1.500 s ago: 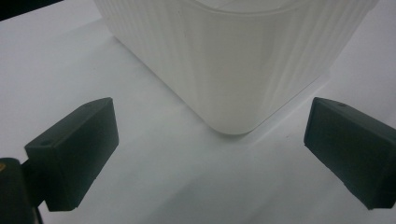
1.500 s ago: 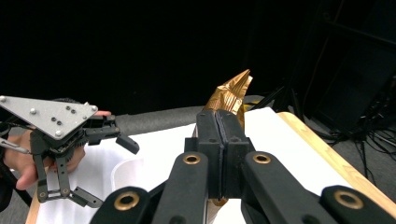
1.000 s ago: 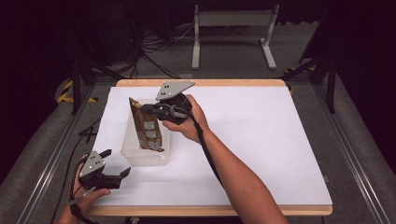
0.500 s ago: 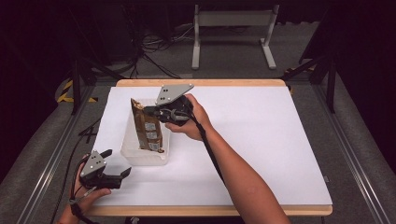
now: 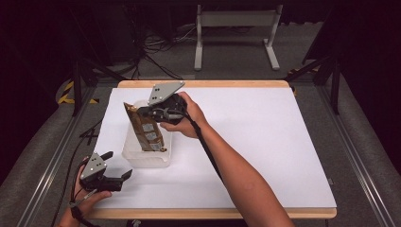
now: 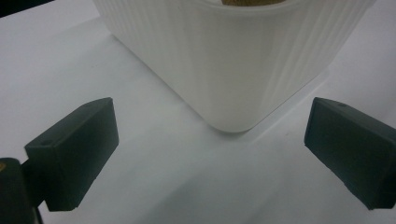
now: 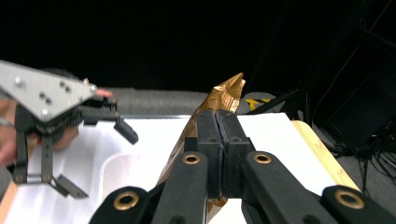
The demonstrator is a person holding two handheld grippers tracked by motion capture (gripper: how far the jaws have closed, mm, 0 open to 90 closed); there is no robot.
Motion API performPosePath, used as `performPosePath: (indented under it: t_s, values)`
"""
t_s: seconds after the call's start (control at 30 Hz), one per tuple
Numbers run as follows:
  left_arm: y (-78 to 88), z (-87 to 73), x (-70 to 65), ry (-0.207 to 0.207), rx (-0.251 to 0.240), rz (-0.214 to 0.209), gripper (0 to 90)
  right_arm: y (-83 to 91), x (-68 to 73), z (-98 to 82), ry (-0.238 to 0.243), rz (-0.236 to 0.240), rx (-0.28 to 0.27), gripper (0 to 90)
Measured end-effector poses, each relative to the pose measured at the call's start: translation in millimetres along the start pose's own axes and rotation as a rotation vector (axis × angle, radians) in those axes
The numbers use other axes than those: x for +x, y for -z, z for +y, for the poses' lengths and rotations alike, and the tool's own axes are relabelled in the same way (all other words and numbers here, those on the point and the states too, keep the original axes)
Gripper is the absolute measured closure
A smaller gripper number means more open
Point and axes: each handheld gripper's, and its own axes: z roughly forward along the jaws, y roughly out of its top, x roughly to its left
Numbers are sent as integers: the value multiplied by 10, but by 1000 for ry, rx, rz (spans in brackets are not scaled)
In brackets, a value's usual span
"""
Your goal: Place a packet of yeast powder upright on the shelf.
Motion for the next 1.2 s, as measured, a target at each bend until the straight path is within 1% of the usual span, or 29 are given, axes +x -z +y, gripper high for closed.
performPosePath:
  t_s: [0.03,0.07,0.1,0.17,0.2,0.27,0.3,0.33,0.37,0.4,0.47,0.53,0.57,0.67,0.87,0.97,1.07,1.2]
  values:
    - [-1,-1,4,0,-3,-2,39,-16,24,14,22,15,-3,888]
    - [-1,-1,4,0,-3,-2,39,-16,24,14,22,15,-3,888]
    - [-1,0,-1,2,0,-2,39,-33,47,29,38,24,-6,888]
    - [3,4,-6,-4,-4,-4,39,-87,90,44,50,59,3,886]
    - [5,4,-9,-4,-5,-4,39,-120,126,23,58,56,16,884]
    - [4,2,-5,-4,-2,-3,38,-139,145,0,59,51,25,884]
    - [4,3,-4,-4,1,-2,38,-156,156,-63,52,46,29,882]
    - [0,2,-5,-2,-1,-3,38,-155,153,-87,41,47,27,882]
    - [0,2,-5,-2,-1,-3,38,-155,153,-87,41,47,27,882]
    - [-1,3,-6,-4,1,-3,38,-157,147,-121,29,52,21,882]
    - [-3,6,-10,-8,3,-5,39,-168,148,-197,19,46,27,881]
    - [-8,6,-10,-2,4,-3,38,-176,151,-267,3,52,27,879]
    - [-9,6,-10,-1,4,-3,38,-173,153,-295,4,52,25,879]
    - [-16,7,-11,-5,6,-3,38,-127,139,-381,-31,53,-2,879]
    - [-13,9,-14,0,6,-3,38,-79,149,-466,-49,46,-11,876]
    - [-18,10,-10,-4,11,-2,39,-49,141,-514,-59,40,-11,877]
    - [-25,15,-16,-8,14,-1,39,-29,128,-573,-71,26,-10,878]
    - [-37,16,-19,-10,18,-1,39,-8,128,-621,-73,3,-15,879]
